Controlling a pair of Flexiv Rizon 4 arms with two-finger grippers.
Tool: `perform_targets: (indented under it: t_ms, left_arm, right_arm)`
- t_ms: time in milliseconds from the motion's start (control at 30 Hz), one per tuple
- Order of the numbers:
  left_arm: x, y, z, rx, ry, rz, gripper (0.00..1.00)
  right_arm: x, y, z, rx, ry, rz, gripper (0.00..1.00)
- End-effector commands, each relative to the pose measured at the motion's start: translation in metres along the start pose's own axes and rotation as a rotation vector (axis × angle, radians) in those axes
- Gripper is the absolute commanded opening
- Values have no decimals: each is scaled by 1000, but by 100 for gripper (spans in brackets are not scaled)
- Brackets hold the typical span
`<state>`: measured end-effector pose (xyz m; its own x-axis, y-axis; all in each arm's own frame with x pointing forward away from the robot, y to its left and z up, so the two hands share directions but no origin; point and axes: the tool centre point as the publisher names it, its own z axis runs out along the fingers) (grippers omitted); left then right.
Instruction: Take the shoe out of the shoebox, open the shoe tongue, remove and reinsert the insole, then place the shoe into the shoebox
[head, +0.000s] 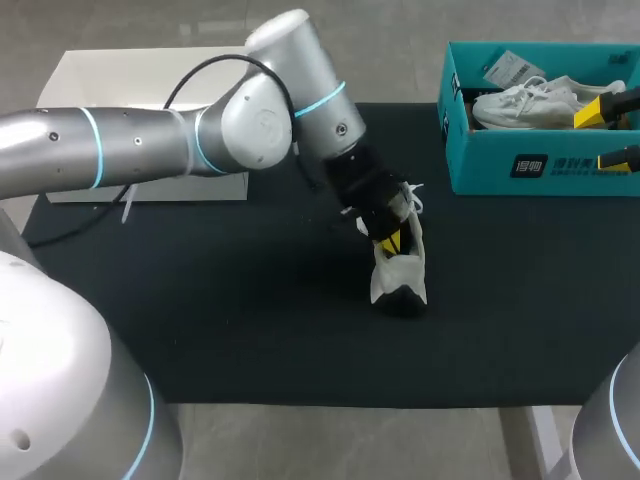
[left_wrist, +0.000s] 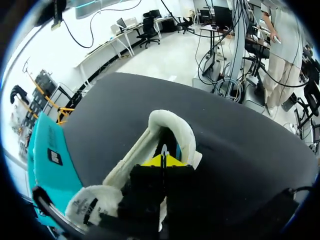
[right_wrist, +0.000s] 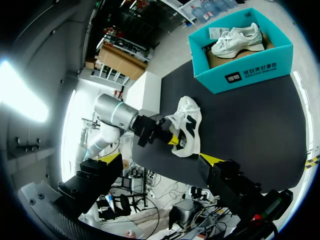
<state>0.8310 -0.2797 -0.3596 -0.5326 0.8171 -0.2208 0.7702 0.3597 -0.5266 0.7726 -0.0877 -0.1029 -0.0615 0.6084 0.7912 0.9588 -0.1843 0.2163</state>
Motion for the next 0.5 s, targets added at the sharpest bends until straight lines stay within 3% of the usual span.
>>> perform_targets:
  t_ms: [33,333,500]
  left_arm:
    - [-16,-12,-17,-65,119,27,0]
    - [-19,-19,-42,-128,313,99,0]
    - [-19,-18,-46,-83,267,72,0]
  right_arm:
    - [0,0,0,-1,-3,1,100]
    - [0,0,0,-1,-3,1,100]
    - [0,0,0,-1,-3,1,100]
